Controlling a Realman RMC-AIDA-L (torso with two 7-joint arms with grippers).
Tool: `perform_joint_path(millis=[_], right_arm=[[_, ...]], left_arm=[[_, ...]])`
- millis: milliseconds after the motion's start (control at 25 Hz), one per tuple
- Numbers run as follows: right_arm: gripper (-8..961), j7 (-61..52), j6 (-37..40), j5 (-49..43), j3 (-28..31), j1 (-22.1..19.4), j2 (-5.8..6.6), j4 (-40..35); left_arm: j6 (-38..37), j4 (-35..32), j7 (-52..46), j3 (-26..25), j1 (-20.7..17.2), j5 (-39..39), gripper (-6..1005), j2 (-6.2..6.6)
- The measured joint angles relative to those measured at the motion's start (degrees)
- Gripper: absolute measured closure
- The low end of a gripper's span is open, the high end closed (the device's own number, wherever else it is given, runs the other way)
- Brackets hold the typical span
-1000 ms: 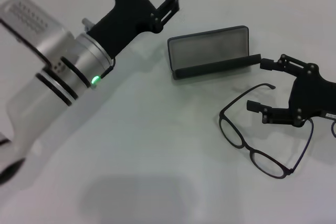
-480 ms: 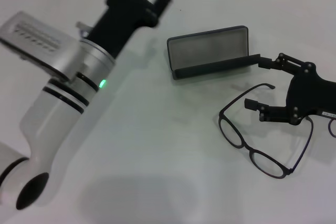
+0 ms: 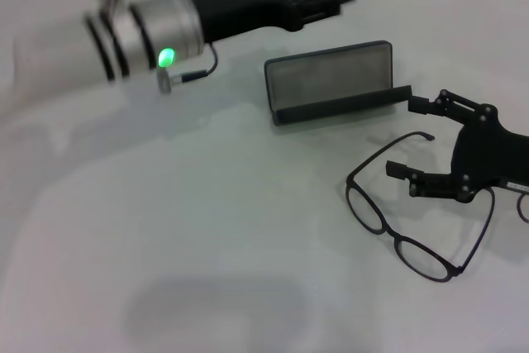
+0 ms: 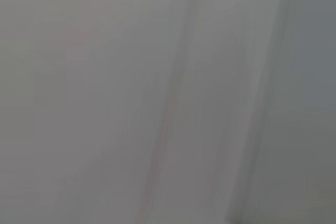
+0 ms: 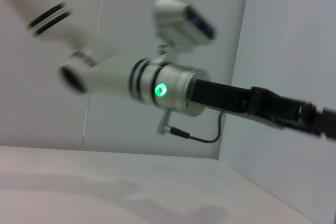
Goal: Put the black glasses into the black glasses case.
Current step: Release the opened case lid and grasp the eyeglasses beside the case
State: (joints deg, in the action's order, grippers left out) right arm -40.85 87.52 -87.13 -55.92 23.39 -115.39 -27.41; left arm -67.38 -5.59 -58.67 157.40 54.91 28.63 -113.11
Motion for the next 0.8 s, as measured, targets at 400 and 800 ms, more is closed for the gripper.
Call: perform_joint_path(millis=[400,800], right_arm=[[62,0.7,0.0,-0.1,-0.1,-0.4,0.08,0.2],[62,0.8,-0.2,-0.1,-0.1,-0.4,-0.01,0.2]], left_arm=[[0.8,26.5,-28.2,5.5,18.4,-22.3,245,-5.45],[13.5,20.7,-35.7,5.6,25.8,-43.9,246,-6.65]])
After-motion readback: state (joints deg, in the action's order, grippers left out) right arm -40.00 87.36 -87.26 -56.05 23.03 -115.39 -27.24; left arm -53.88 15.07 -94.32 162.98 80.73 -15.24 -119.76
